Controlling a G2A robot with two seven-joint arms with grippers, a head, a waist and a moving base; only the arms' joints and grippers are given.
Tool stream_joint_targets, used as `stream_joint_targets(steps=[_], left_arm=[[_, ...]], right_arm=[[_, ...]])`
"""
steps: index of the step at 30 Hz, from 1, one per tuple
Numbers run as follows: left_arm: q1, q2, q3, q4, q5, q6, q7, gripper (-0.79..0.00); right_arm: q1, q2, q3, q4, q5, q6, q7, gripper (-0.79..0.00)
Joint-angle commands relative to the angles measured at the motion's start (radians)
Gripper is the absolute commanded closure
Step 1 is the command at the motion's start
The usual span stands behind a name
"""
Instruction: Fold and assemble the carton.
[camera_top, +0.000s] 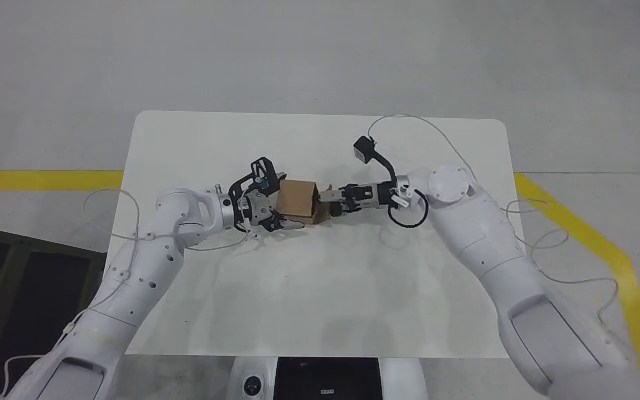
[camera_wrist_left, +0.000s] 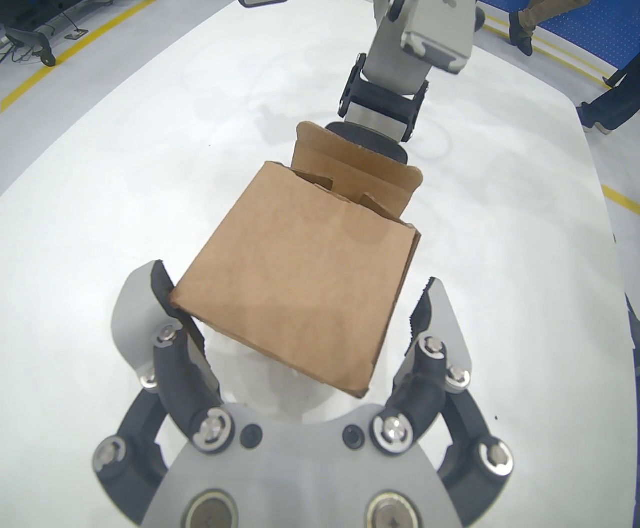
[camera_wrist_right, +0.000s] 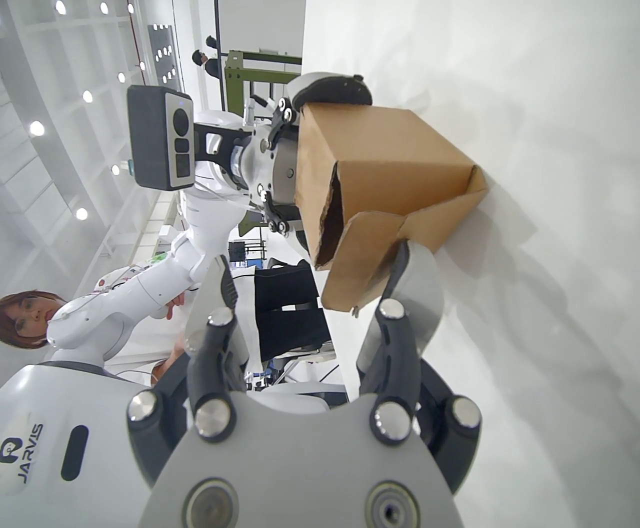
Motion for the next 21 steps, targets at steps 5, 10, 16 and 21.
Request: stream_joint_targets(steps=[5,10,16,21], left_arm=[[0.009,0.000,-0.002,-0.014,0.005,0.004,-0.005,-0.785],[0.014,0.001,-0.006,-0.022,0.008,0.006,-0.007,-0.785],[0.020,0.002,-0.010,-0.031,0.008,0.007,-0.012,-0.785],[0.024,0.002,-0.012,-0.037,0.009,0.009,-0.017,-0.785]], right_arm=[[-0.015,-0.009,0.005,0.041,0.040,0.007,-0.016,-0.320],[-0.021,-0.015,0.012,0.055,0.065,0.005,-0.017,-0.277],[-0.023,-0.018,0.016,0.072,0.058,0.006,-0.015,-0.262],[-0.025,-0.021,0.016,0.082,0.046,0.004,-0.018,-0.200]])
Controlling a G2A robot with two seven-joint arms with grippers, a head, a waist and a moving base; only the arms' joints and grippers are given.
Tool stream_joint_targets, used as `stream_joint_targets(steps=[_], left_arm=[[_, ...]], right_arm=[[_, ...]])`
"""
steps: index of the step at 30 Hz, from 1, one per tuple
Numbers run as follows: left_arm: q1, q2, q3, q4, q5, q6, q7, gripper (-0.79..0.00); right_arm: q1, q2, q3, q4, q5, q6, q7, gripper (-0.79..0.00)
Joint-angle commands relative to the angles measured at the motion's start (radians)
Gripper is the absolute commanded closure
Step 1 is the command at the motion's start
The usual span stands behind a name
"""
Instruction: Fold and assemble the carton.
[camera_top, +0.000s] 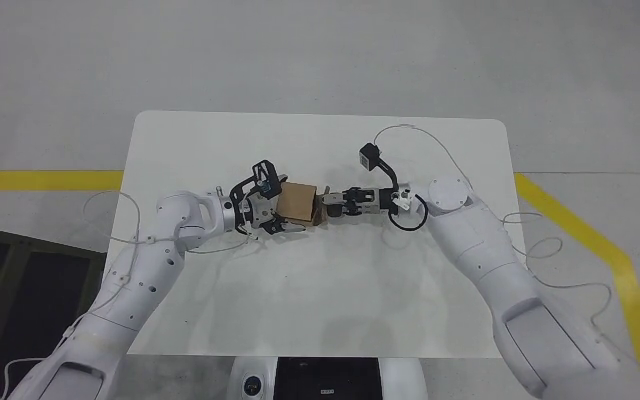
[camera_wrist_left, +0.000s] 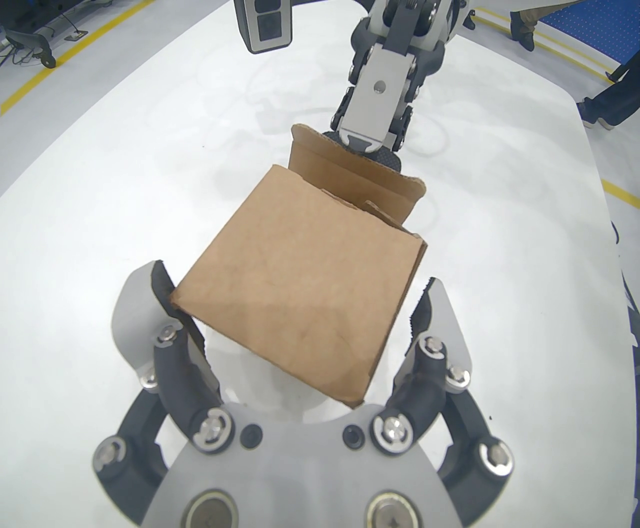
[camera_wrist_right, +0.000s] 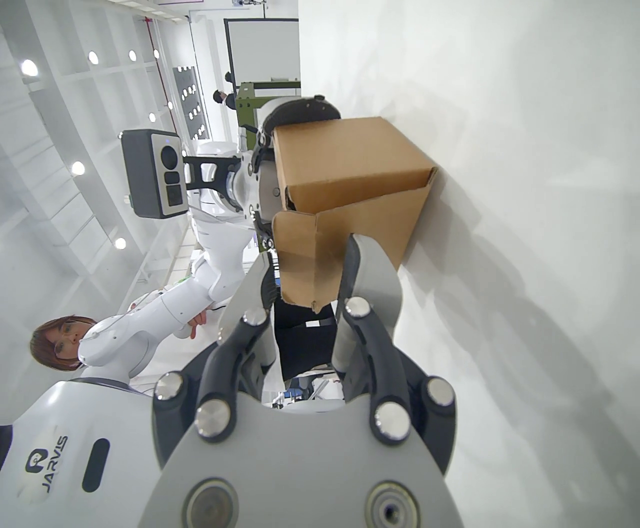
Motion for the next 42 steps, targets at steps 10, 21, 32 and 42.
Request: stream_joint_targets(steps=[10,21,32,42], left_arm=[[0.005,-0.001,-0.004,-0.004,-0.003,0.008,-0.004,-0.785],[-0.002,-0.004,-0.002,0.007,-0.003,0.011,-0.001,-0.785],[-0.011,-0.007,-0.001,0.022,-0.002,0.008,0.002,-0.785],[-0.018,-0.009,0.001,0.031,-0.002,-0.004,0.004,-0.785]], right_arm=[[0.003,-0.010,0.000,0.010,-0.005,-0.004,0.005,-0.209],[0.009,-0.021,0.006,0.027,0.007,-0.010,0.012,-0.191],[0.014,-0.032,0.008,0.049,0.013,-0.005,0.028,-0.163],[0.030,-0.038,0.000,0.065,-0.029,-0.012,0.037,-0.206]])
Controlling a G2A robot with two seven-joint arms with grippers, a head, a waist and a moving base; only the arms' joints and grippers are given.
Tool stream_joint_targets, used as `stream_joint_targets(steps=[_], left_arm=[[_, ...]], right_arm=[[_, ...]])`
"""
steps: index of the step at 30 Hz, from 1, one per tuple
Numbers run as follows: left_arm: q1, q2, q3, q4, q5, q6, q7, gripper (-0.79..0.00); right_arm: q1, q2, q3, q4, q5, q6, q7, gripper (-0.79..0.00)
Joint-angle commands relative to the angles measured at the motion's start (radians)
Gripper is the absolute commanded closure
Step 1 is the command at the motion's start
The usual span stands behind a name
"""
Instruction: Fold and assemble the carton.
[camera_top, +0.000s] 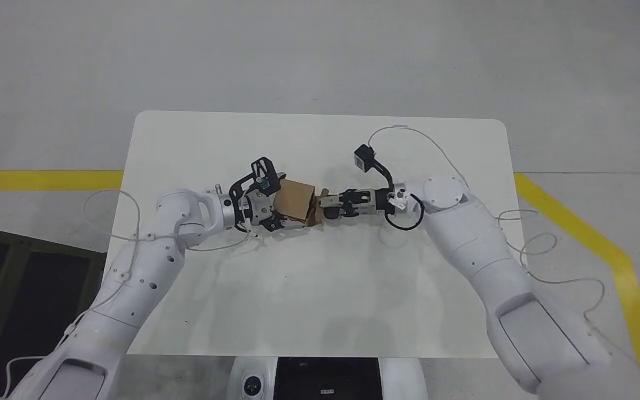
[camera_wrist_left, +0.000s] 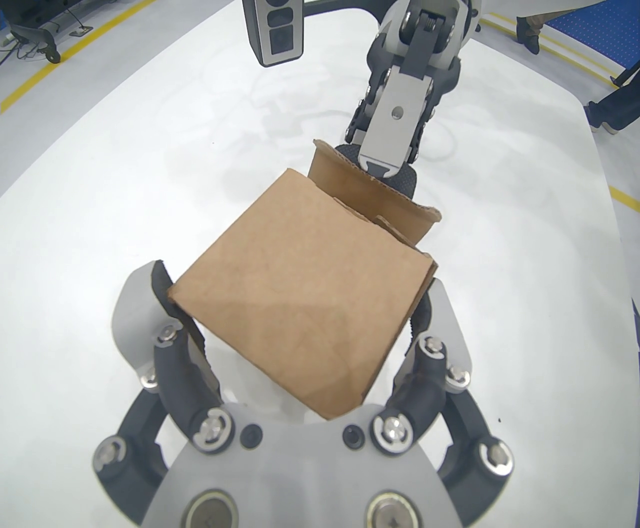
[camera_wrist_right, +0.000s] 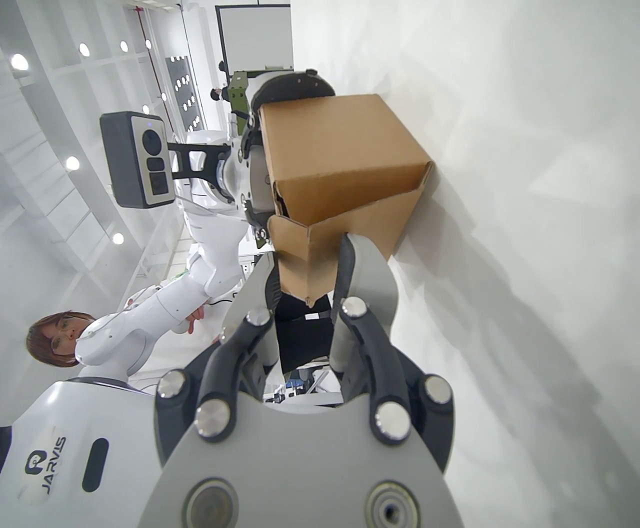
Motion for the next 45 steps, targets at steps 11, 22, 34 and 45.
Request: stream_joint_targets(steps=[11,22,34,45], left_arm=[[-0.001,-0.002,0.000,0.000,0.004,0.001,0.001,-0.785],[0.012,-0.001,-0.005,-0.016,0.002,0.009,-0.005,-0.785],[0.029,0.002,-0.016,-0.042,0.005,0.013,-0.007,-0.785],[0.055,0.005,-0.030,-0.076,0.002,0.041,-0.016,-0.785]], right_arm=[[0.030,-0.013,-0.024,-0.005,-0.068,-0.016,0.005,-0.194],[0.053,-0.029,-0.042,0.018,-0.099,-0.029,0.012,-0.194],[0.066,-0.021,-0.021,0.017,-0.116,-0.042,0.018,-0.262],[0.073,-0.016,-0.017,0.007,-0.162,-0.026,0.001,-0.256]])
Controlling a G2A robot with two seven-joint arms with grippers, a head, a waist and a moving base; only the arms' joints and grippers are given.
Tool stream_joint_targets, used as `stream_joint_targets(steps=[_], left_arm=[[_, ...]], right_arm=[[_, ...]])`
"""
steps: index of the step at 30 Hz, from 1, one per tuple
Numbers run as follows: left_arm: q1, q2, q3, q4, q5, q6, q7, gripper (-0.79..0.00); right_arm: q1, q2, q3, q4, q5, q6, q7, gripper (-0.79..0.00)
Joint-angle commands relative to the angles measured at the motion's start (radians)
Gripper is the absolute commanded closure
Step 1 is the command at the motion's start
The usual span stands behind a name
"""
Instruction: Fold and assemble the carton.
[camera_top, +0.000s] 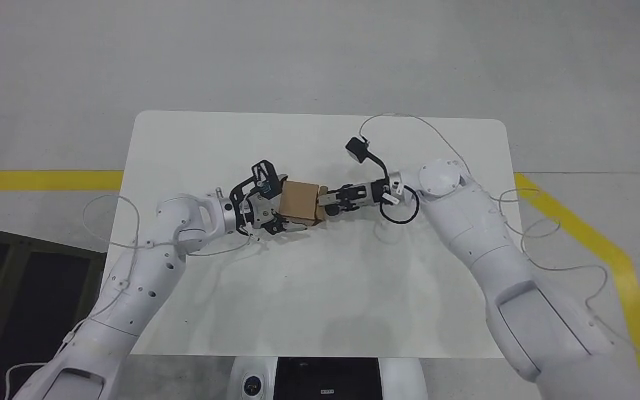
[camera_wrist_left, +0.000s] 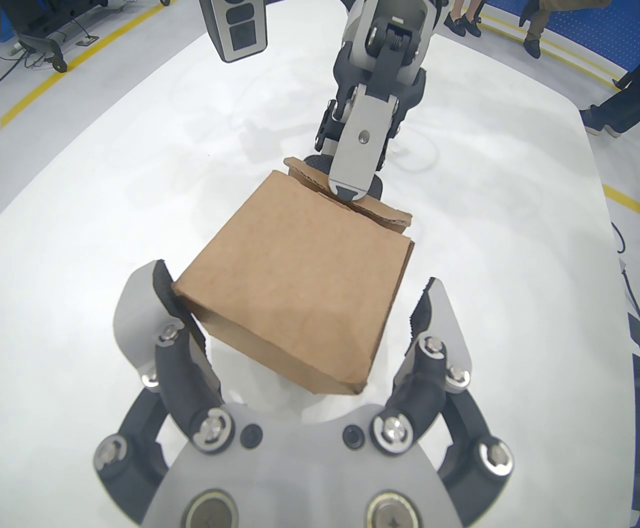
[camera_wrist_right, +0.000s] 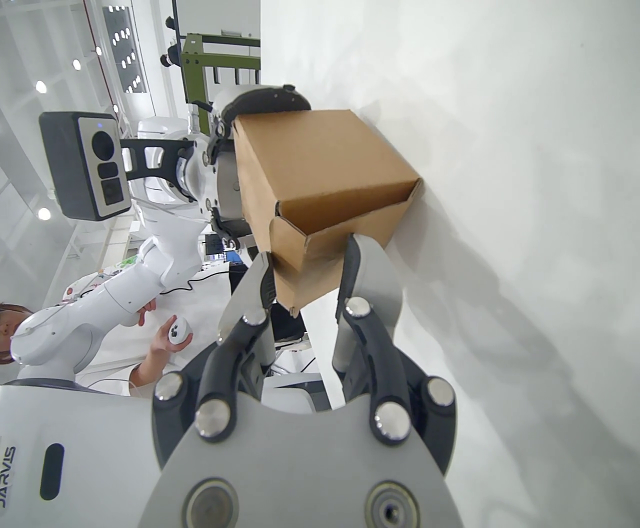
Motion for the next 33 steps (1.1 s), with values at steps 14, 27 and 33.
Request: stream_joint_targets(steps=[14,27,33], left_arm=[[0.019,0.003,-0.018,-0.029,-0.013,0.010,-0.006,-0.785],[0.022,0.005,-0.030,-0.018,-0.015,0.000,-0.001,-0.785],[0.025,0.006,-0.034,-0.010,-0.015,-0.002,0.002,-0.785]], right_arm=[[0.004,-0.003,-0.006,-0.024,-0.035,0.018,-0.007,-0.234],[0.012,-0.012,-0.008,-0.006,-0.040,0.012,-0.021,-0.228],[0.008,-0.008,0.008,-0.007,-0.027,0.006,-0.018,-0.302]])
